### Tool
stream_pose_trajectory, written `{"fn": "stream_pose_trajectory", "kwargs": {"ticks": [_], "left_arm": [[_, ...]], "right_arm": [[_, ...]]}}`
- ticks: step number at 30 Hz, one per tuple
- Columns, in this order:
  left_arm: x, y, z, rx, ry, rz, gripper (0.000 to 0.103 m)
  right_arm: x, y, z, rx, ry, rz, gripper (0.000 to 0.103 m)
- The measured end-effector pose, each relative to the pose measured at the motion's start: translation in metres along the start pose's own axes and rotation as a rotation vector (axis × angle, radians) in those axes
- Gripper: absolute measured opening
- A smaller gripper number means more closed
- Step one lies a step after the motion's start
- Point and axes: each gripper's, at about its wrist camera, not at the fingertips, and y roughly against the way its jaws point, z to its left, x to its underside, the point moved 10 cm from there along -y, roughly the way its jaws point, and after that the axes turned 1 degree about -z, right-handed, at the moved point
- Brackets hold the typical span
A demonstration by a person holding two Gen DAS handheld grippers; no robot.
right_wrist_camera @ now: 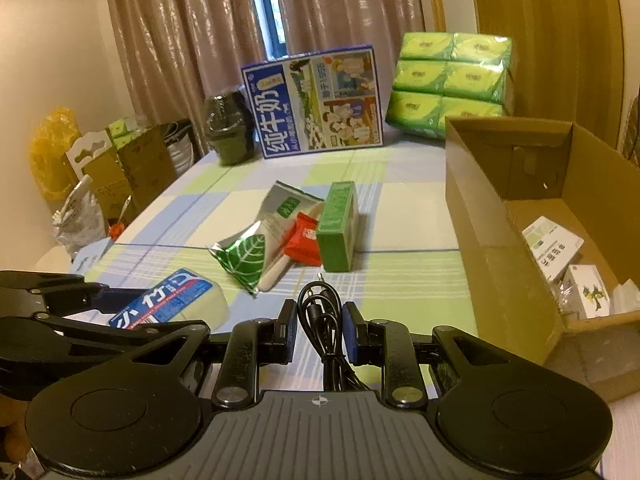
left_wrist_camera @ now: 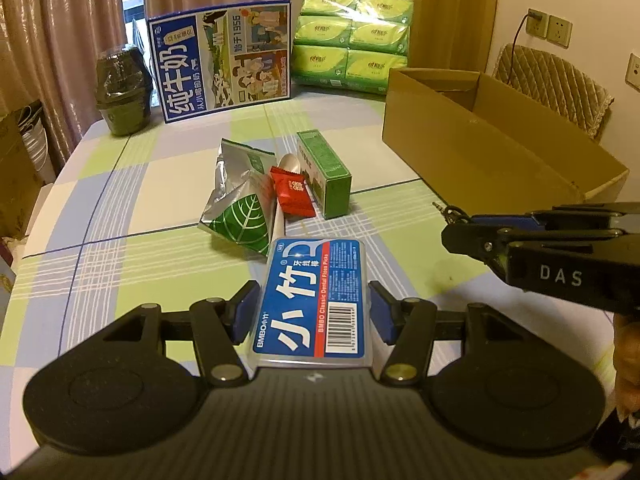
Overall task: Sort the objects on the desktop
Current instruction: 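Lift the toothpick box and black cable and carry them over the cardboard box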
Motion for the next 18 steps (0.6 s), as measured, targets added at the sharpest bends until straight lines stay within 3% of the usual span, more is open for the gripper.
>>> {"fn": "stream_pose_trajectory", "kwargs": {"ticks": [8,18], "left_arm": [[-0.015,0.032,-0.011,-0.009,-0.011,-0.033,0.053],[-0.04,0.057,-0.041,0.015,-0.029,-0.078,0.053]], "right_arm": [[-0.013,0.033,0.01,-0.005,0.018,-0.043,0.021],[-0.042,0.079,-0.004,0.022,0.015,-0.094,0.021]]}}
